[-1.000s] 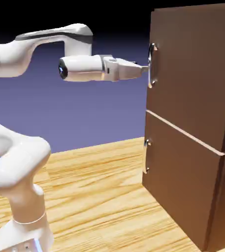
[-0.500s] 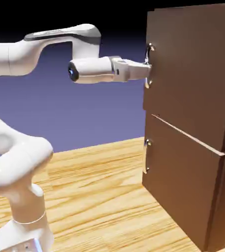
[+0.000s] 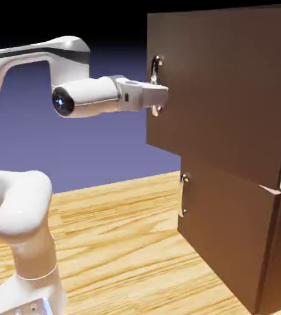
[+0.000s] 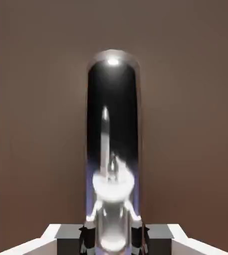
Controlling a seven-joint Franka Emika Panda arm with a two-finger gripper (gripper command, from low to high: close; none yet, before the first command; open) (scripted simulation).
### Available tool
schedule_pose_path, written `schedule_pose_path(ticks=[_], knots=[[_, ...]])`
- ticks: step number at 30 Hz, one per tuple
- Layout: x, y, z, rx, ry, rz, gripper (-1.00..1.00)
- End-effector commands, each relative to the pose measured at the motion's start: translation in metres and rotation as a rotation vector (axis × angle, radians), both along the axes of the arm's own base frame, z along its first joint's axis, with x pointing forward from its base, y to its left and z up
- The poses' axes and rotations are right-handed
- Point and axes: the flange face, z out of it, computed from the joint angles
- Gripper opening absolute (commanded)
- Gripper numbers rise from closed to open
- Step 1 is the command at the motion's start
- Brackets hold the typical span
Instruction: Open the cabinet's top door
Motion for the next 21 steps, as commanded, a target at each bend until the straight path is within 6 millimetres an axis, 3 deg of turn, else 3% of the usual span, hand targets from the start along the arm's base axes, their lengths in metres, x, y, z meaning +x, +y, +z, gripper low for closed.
schedule_pose_path(ticks=[1, 21], knots=[[-0.005, -0.005, 0.0, 0.002, 0.0, 0.018, -1.0], [-0.093, -0.134, 0.0, 0.002, 0.0, 0.412, -1.0]])
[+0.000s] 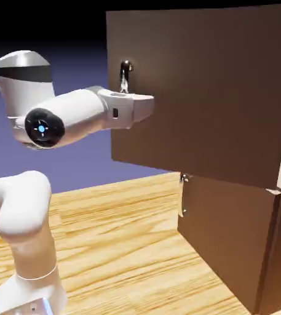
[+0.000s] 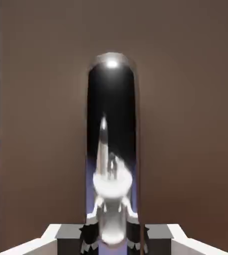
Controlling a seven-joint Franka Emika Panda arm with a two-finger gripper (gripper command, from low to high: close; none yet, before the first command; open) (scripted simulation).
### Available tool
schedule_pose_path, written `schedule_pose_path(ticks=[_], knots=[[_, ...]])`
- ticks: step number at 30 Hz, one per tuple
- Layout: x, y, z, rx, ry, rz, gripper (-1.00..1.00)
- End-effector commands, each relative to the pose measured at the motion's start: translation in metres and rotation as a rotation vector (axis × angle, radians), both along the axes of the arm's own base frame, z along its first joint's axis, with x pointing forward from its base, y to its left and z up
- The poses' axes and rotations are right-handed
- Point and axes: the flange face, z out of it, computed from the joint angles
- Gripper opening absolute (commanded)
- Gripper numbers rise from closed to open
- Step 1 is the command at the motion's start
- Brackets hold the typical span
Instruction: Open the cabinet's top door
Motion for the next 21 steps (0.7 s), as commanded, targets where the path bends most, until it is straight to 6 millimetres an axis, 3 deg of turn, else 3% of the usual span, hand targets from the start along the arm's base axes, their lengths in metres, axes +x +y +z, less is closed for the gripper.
schedule_pose_path(ticks=[1, 11, 21], knots=[[-0.003, -0.008, 0.0, 0.0, 0.0, 0.021, -1.0], [-0.029, -0.11, 0.0, 0.0, 0.0, 0.285, -1.0], [-0.028, -0.207, 0.0, 0.0, 0.0, 0.532, -1.0]])
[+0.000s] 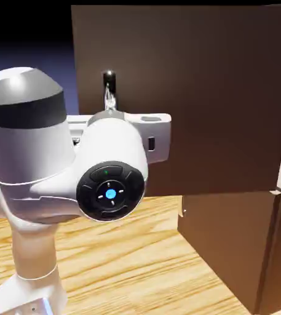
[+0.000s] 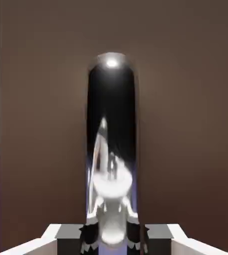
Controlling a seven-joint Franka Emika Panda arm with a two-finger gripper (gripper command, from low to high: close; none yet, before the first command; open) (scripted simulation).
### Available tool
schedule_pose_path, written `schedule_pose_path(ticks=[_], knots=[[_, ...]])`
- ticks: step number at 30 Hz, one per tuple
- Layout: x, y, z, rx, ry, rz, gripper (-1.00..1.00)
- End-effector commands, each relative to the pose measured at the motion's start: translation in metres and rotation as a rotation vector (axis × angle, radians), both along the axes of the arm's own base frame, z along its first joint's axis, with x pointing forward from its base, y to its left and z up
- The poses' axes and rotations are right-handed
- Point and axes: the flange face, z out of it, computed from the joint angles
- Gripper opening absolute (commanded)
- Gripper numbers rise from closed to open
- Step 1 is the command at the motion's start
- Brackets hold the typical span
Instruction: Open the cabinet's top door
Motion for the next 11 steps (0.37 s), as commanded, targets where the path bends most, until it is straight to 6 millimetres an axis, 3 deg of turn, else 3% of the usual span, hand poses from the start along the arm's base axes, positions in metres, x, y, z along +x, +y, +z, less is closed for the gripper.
schedule_pose_path(ticks=[1, 10, 11], knots=[[0.001, -0.009, 0.0, 0.0, 0.0, 0.021, -1.0], [0.018, -0.077, 0.0, 0.0, 0.0, 0.197, -1.0], [0.018, -0.077, 0.0, 0.0, 0.0, 0.197, 1.0]])
